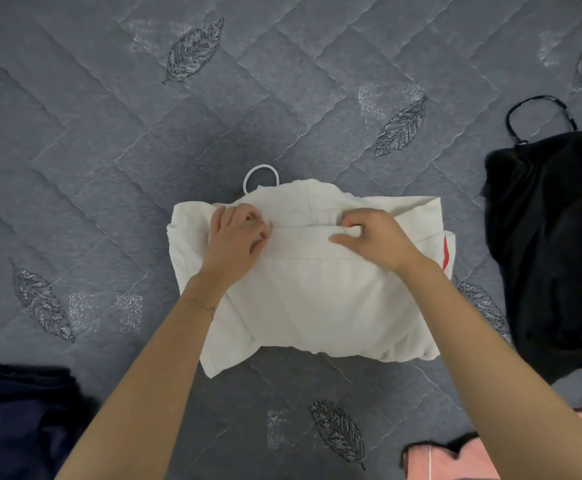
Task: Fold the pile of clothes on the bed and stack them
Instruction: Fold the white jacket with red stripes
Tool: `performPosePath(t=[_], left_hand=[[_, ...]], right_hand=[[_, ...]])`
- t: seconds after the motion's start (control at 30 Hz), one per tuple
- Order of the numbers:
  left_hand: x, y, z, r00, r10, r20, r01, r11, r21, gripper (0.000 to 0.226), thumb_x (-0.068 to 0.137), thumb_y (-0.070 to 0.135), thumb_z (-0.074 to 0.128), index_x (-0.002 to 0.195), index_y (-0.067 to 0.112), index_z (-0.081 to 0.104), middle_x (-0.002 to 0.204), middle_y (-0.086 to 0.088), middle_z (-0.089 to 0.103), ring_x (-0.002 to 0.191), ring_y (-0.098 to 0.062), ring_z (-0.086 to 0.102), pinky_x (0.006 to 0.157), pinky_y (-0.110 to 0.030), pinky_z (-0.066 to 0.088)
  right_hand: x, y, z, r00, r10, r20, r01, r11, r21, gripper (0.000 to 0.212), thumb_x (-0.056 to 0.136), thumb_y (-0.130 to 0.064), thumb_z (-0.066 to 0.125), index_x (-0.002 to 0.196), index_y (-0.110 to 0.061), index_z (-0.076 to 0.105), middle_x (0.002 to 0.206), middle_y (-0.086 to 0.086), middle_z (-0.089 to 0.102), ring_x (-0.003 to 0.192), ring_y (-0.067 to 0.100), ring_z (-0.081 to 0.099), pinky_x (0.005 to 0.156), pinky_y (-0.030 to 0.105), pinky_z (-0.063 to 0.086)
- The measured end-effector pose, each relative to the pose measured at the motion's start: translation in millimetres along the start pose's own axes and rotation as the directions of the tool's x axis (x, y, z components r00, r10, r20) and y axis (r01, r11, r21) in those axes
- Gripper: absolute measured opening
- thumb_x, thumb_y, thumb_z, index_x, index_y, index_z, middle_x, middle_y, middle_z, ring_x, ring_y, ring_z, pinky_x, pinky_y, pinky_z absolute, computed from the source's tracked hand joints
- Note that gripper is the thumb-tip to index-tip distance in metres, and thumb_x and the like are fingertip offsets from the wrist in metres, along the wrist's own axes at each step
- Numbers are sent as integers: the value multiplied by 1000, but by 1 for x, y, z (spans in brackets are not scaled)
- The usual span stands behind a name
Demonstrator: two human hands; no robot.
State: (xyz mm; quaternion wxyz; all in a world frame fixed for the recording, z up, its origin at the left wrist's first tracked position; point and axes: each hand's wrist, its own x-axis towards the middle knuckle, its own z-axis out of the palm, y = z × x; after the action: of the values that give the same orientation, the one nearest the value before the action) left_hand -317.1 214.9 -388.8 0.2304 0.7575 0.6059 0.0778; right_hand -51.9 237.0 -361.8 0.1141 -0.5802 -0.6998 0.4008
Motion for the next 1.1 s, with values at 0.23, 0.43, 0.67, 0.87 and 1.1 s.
performPosePath(t=[0.23, 0.43, 0.67, 0.87, 1.1], left_hand=[[19, -1, -11, 971, -173, -163, 157, 982, -106, 8, 93, 13, 59, 97, 8, 64, 94, -7, 60, 92, -29, 51, 84, -31, 27], [23, 11, -12, 878, -357, -319, 260, 916, -307, 9, 94, 11, 55, 92, 5, 61, 93, -8, 60, 89, -27, 51, 83, -35, 38], [16, 5, 20, 881, -450, -145, 413, 882, -227, 31, 97, 17, 51, 127, 14, 56, 146, -4, 43, 140, -24, 31, 116, -35, 17], [-14, 6, 16, 929, -294, -225, 228, 934, -276, 45, 102, 17, 43, 147, 18, 37, 160, -7, 21, 148, -24, 15, 121, -42, 7], [-73, 24, 30, 970, -175, -170, 150, 977, -150, 52, 102, 24, 45, 151, 24, 29, 162, -3, 13, 150, -22, 5, 122, -43, 1]], right_hand=[[10, -18, 0, 878, 172, -447, -22, 947, 321, 18, 88, -18, 69, 74, -20, 58, 68, -19, 51, 71, -4, 48, 74, 24, 37], [16, -13, 16, 821, 203, -534, -238, 971, 4, 17, 91, -29, 65, 89, -12, 70, 90, 8, 61, 94, 29, 53, 80, 30, 23], [15, 3, 41, 859, 266, -437, -421, 853, -307, 33, 88, -35, 62, 115, -15, 62, 122, 10, 48, 118, 31, 39, 97, 38, 19], [-12, -2, 34, 836, 159, -526, -315, 923, -222, 61, 86, -40, 68, 138, -14, 50, 147, 16, 38, 140, 36, 29, 115, 51, 12], [-72, -9, 48, 849, 235, -474, -317, 943, -100, 67, 90, -47, 62, 147, -20, 39, 155, 11, 28, 146, 29, 20, 118, 49, 8]])
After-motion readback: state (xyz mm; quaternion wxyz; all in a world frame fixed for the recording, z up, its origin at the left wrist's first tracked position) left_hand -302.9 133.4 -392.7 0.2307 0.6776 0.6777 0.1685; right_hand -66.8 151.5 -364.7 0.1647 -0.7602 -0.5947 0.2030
